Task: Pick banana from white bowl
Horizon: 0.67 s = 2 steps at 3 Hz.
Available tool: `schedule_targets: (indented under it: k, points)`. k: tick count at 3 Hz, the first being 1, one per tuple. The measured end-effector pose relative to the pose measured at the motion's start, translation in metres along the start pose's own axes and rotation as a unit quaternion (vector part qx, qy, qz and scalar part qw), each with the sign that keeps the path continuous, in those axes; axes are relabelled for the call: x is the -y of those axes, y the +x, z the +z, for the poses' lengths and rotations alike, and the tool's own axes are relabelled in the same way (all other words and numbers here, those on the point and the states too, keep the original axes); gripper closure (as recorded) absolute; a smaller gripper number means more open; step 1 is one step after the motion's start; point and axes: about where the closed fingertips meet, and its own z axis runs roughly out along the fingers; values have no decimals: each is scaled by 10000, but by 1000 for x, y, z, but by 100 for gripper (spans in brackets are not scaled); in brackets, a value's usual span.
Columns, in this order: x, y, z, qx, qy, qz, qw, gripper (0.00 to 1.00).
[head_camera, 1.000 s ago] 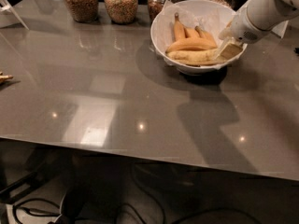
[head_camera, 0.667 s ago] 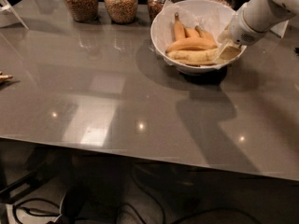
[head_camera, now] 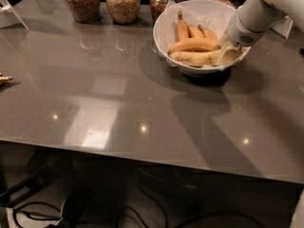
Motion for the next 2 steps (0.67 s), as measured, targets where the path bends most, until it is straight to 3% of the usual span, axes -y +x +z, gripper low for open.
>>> schedule_targets:
  k: [2]
  points:
    - [-3, -11, 1, -123, -217, -318, 9992, 88]
